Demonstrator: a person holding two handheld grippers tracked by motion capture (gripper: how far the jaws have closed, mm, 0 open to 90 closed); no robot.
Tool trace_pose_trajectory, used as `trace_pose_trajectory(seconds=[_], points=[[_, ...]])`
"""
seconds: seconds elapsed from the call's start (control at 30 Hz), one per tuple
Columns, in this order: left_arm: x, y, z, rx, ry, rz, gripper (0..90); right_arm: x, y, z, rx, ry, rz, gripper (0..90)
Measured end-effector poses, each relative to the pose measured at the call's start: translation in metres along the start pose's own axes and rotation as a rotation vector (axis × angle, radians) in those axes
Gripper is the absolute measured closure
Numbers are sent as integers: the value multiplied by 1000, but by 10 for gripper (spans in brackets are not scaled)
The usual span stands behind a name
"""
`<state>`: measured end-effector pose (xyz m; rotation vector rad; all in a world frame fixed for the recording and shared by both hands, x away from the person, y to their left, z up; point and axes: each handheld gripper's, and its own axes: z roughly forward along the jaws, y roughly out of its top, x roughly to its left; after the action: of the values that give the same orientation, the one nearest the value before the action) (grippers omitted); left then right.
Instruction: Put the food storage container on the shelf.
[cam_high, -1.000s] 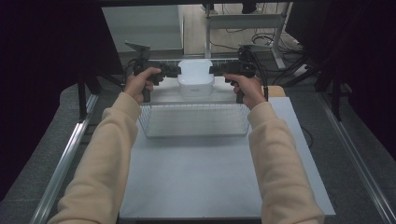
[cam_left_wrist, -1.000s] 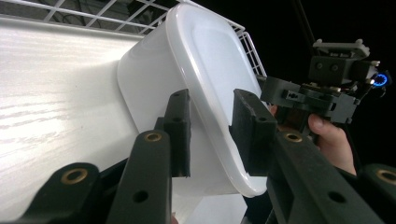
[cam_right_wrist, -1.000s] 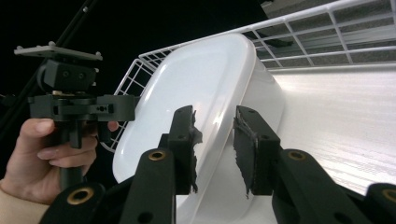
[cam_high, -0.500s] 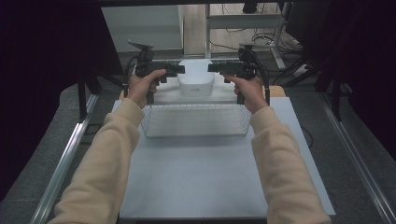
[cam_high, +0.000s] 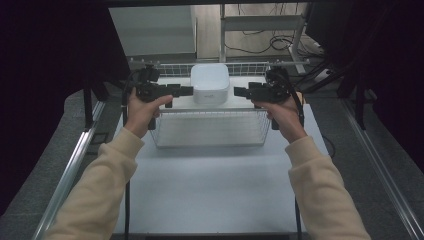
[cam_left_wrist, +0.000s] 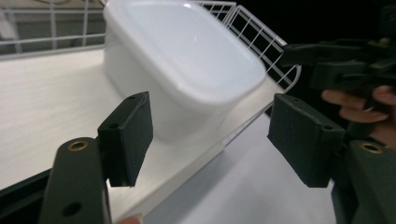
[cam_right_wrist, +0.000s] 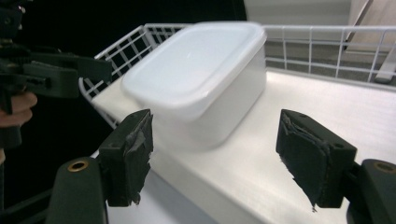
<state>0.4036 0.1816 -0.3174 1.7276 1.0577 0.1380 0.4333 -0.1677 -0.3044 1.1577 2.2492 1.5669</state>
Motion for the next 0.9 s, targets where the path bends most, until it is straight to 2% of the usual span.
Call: trace_pose_trajectory(seconds=[0.03, 0.07, 0.1, 0.13, 0.17, 0.2, 0.23, 0.27, 0.3, 0.4, 0.43, 0.47, 0.5, 0.6, 0.7, 0.73, 0.77, 0.8, 0.83, 0.87, 0.9], points=[[-2, -7, -3, -1, 15, 18, 291, 2, -4, -3, -1, 0, -18, 274], [-2, -7, -3, -1, 15, 18, 286, 4, -9, -7, 1, 1, -35, 274], [-6, -23, -10, -2, 36, 49, 284, 6, -14, -10, -2, 1, -48, 274], [-6, -23, -10, -2, 36, 49, 282, 6, -14, -10, -2, 1, -48, 274], [-8, -32, -15, -4, 44, 64, 280, 10, -27, -18, -7, 8, -69, 274], [-9, -38, -18, -5, 47, 70, 279, 11, -31, -20, -8, 9, -73, 274], [-12, -53, -24, -7, 44, 78, 279, 12, -38, -22, -9, 11, -77, 274], [-12, -53, -24, -7, 44, 78, 277, 12, -38, -22, -9, 11, -77, 274], [-14, -69, -30, -7, 42, 84, 276, 14, -53, -27, -7, 17, -83, 274], [-16, -92, -37, -4, 69, 97, 275, 15, -73, -31, -8, 17, -86, 278], [-16, -92, -37, -4, 69, 97, 276, 16, -80, -32, -1, 18, -86, 279], [-14, -107, -38, 8, 65, 83, 274, 16, -90, -34, 5, 15, -82, 279], [-14, -107, -38, 8, 65, 83, 274, 16, -90, -34, 5, 15, -82, 279], [-12, -132, -39, 30, 57, 62, 273, 14, -112, -40, 5, 15, -79, 280], [-11, -153, -38, 62, 65, 58, 273, 10, -139, -48, 12, 7, -60, 280], [-9, -164, -38, 68, 60, 44, 274, 8, -155, -52, 19, -5, -47, 280], [-9, -164, -38, 68, 60, 44, 274, 8, -155, -52, 19, -5, -47, 280], [-9, -175, -39, 76, 41, 24, 273, 6, -170, -54, 38, -16, -39, 280], [-9, -175, -39, 76, 41, 24, 274, 5, -178, -54, 49, -20, -39, 280], [-11, -186, -36, 104, 47, 31, 274, 4, -186, -55, 62, -27, -39, 279], [-11, -186, -36, 104, 47, 31, 274, 4, -186, -55, 62, -27, -39, 279]])
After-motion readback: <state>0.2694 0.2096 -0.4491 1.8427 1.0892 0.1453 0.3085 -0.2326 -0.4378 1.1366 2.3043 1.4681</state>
